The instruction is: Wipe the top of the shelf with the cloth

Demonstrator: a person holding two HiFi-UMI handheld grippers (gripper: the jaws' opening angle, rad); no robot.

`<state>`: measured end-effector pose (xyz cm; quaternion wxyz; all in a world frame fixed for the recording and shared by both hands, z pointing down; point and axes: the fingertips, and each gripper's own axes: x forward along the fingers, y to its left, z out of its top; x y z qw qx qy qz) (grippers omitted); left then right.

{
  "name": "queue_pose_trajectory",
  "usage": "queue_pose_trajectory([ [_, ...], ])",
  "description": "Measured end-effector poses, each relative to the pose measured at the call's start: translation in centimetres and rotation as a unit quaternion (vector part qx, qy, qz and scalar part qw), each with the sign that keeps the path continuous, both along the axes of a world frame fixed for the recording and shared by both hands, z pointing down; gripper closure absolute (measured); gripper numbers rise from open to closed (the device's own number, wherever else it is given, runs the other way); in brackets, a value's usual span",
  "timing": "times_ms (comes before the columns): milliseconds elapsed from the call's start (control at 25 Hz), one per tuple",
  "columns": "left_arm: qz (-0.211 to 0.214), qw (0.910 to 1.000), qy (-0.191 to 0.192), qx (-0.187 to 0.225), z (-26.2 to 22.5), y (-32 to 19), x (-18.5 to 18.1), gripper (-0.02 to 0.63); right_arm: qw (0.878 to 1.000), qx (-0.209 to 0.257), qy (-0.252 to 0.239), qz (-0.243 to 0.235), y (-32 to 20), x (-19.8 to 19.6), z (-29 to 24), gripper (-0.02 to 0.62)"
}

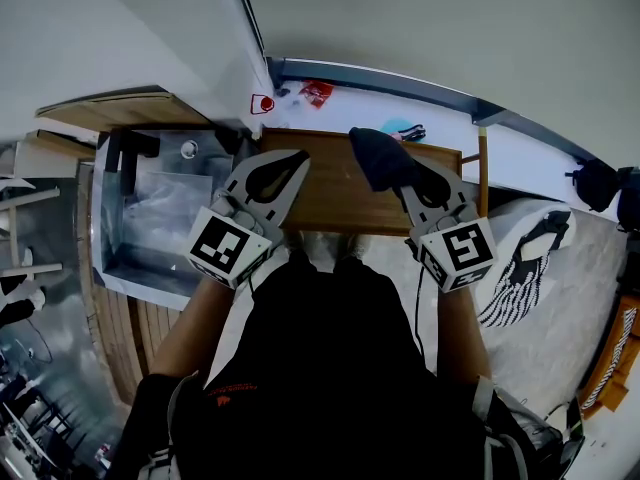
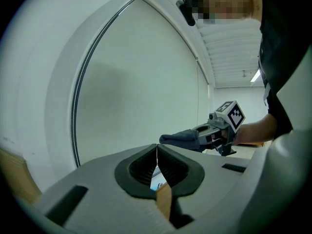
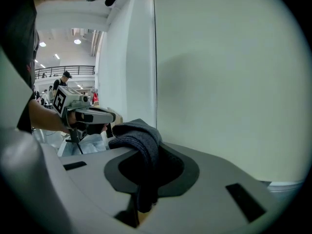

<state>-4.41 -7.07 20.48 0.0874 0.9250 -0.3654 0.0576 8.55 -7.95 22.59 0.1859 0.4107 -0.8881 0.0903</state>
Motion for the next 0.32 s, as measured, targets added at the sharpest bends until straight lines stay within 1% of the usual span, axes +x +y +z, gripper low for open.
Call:
queue_pose_trajectory([
  [80,-0.004,1.0000,0.002,-0.006,0.02,-0.08,-0.01,0.583,1.000,-0.001,0.002,-0.001,-0.18,-0.01,0.16,0.555],
  [320,-0.006,1.0000,0.002,-0.006,0.01,-0.31,-0.18,0.583,1.000,0.000,0.009,-0.001,-0.50,-0.08,0.31,0.555],
])
